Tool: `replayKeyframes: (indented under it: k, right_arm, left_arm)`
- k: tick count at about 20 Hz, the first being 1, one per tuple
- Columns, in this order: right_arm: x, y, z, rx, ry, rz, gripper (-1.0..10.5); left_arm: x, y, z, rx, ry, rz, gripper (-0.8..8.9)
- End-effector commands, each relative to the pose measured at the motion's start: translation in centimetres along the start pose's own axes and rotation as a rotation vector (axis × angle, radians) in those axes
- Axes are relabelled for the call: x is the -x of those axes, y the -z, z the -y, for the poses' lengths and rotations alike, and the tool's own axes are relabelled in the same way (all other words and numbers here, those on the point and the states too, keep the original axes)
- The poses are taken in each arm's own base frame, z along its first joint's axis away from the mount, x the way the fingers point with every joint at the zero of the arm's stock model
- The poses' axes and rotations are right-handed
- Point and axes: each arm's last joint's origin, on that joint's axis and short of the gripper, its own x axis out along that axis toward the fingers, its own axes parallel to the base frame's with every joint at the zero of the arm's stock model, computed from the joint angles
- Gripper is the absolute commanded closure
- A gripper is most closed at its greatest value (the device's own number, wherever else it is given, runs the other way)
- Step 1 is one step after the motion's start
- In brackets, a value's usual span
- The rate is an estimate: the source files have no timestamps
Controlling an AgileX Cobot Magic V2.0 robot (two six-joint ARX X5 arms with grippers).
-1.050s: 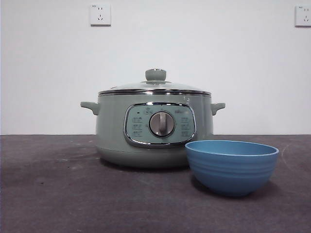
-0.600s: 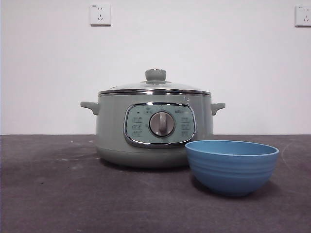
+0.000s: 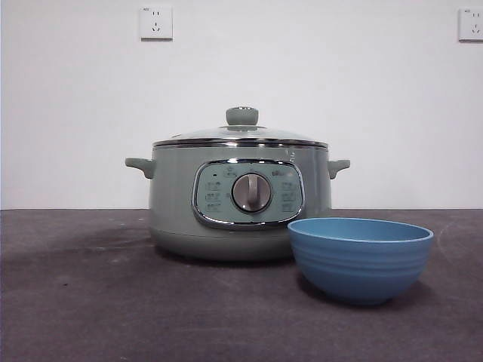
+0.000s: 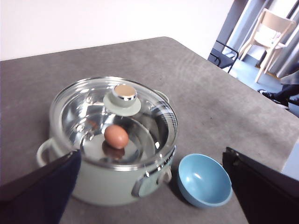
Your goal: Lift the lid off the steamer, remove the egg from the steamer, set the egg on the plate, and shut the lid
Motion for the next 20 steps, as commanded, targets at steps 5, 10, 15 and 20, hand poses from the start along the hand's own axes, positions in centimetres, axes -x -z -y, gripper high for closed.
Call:
replayKeyframes:
  k: [5, 10, 15, 20]
  right_arm:
    - [0.0, -0.1, 0.0, 0.006, 0.000, 0.004, 4.1]
    - [0.0, 0.0, 0.0, 0.002, -0.002, -0.002, 4.1]
    - [0.0, 0.0, 0.0, 0.000, -0.002, -0.005, 4.1]
    - [0.0, 0.0, 0.0, 0.000, 0.001, -0.007, 4.1]
  left_arm:
    - [-8.6, -1.5, -1.0, -0.086, -0.027, 0.009, 2.78]
    - [-15.6, -3.0, -1.8, -0.167, -0.070, -0.037, 2.78]
    - [-21.8, -2.8, -3.3, -0.165, -0.074, -0.097, 2.78]
    - [-24.7, -0.9, -3.6, -0.177, -0.108, -0.140, 2.79]
